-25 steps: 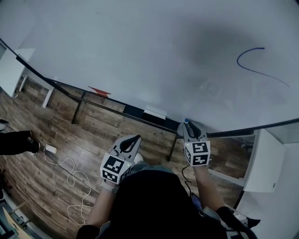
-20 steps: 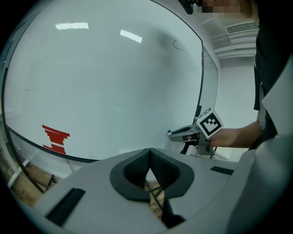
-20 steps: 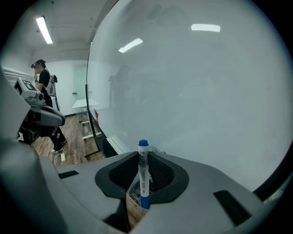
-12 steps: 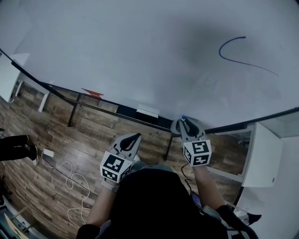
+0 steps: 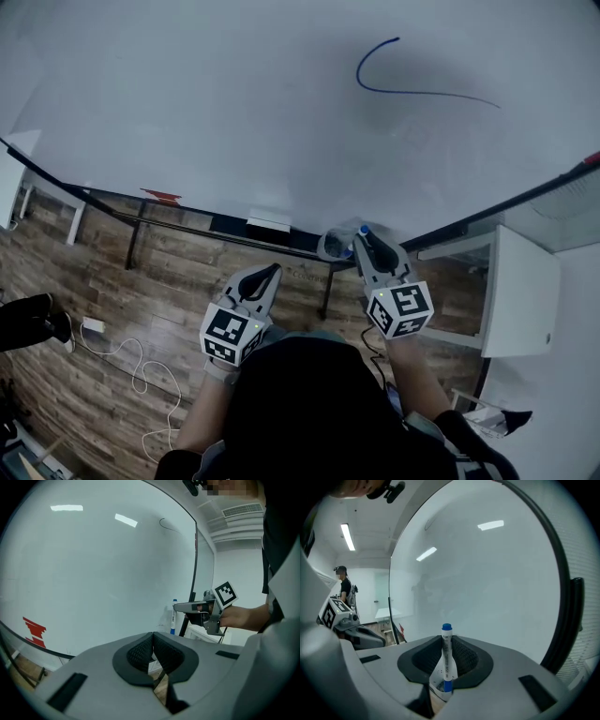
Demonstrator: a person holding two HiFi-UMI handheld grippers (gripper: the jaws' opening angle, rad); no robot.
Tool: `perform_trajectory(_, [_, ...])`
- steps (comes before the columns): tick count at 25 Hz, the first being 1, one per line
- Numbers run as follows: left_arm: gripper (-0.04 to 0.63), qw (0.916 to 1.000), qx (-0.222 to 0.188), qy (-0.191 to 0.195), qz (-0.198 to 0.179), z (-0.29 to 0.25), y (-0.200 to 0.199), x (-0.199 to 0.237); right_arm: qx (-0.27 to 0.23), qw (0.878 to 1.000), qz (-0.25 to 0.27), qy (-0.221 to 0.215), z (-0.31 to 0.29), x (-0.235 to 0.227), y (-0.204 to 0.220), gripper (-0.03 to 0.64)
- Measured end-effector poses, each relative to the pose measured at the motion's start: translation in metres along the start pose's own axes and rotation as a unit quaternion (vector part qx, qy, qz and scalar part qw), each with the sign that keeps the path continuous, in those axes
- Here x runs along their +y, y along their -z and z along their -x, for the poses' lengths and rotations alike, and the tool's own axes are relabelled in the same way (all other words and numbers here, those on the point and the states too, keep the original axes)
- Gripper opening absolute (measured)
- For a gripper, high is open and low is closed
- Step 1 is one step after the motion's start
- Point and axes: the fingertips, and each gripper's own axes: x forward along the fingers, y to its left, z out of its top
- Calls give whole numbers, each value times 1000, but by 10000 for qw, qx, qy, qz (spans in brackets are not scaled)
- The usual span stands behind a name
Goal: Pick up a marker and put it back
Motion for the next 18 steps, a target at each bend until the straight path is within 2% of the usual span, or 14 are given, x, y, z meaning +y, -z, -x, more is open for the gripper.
perform_trajectory(3, [20,10000,-34,67,-29,-7,-5,-11,-222,9994,-246,-24,17,-4,-7,92])
perform_trajectory(8, [20,9995,-33,305,-99,-19,-5,-36,-363,9988,-311,87,46,-13,-7,93])
perform_trajectory(18, [21,9976,9,655,-215,-44,-7,-88,-274,9972,-486,491,109,-46,19,92])
